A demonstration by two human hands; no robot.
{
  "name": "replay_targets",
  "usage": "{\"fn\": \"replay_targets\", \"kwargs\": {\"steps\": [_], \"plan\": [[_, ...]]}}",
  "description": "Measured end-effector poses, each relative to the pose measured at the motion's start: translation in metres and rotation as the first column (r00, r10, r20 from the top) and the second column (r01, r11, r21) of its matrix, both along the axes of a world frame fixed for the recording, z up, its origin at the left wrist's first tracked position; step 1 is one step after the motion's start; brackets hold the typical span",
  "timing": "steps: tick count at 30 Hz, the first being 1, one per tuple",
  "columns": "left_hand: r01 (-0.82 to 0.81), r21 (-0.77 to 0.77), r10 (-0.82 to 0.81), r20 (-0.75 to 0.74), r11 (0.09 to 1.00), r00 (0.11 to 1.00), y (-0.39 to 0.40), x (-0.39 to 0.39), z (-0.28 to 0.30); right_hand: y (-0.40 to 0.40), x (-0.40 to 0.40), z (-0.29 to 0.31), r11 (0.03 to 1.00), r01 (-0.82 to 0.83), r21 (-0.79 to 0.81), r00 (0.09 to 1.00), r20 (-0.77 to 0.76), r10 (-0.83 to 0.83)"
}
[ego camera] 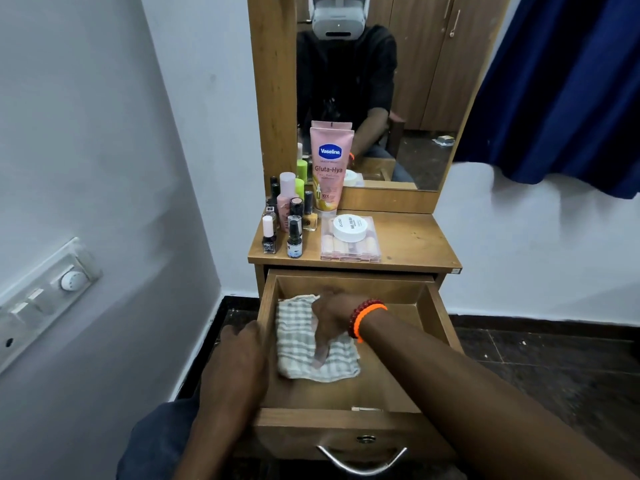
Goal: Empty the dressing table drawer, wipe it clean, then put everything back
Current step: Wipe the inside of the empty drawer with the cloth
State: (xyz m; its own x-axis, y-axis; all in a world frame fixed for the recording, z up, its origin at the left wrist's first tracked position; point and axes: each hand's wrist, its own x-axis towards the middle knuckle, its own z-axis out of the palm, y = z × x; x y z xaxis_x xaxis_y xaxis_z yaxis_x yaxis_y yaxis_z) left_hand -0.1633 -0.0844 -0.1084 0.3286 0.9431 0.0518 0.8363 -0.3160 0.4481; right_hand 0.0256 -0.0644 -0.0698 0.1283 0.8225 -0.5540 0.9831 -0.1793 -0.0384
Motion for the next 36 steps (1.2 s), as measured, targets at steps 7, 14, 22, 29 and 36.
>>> {"fn": "replay_targets", "kwargs": {"steps": [7, 14, 22, 29, 36], "plan": [[-0.012, 0.002, 0.012, -0.035, 1.0, 0.999, 0.0, 0.001, 0.001, -0.04, 0.061, -0.002, 0.961, 0.251, -0.113, 0.965, -0.051, -0.258], [0.02, 0.313, -0.016, -0.014, 0.95, 1.0, -0.005, 0.027, 0.012, -0.076, 0.095, -0.021, 0.941, 0.285, 0.184, 0.95, -0.184, -0.252], [0.209, -0.368, -0.183, 0.105, 0.906, 0.977, 0.006, 0.12, -0.004, -0.078, 0.1, -0.029, 0.911, 0.334, 0.24, 0.935, -0.208, -0.287], [0.207, -0.543, -0.079, 0.249, 0.814, 0.965, 0.014, 0.136, -0.004, -0.074, 0.102, -0.028, 0.895, 0.367, 0.254, 0.923, -0.219, -0.317], [0.427, -0.463, -0.22, 0.436, 0.777, 0.873, 0.009, 0.119, 0.029, -0.096, 0.127, 0.018, 0.87, 0.339, 0.359, 0.912, -0.35, -0.211]]}}
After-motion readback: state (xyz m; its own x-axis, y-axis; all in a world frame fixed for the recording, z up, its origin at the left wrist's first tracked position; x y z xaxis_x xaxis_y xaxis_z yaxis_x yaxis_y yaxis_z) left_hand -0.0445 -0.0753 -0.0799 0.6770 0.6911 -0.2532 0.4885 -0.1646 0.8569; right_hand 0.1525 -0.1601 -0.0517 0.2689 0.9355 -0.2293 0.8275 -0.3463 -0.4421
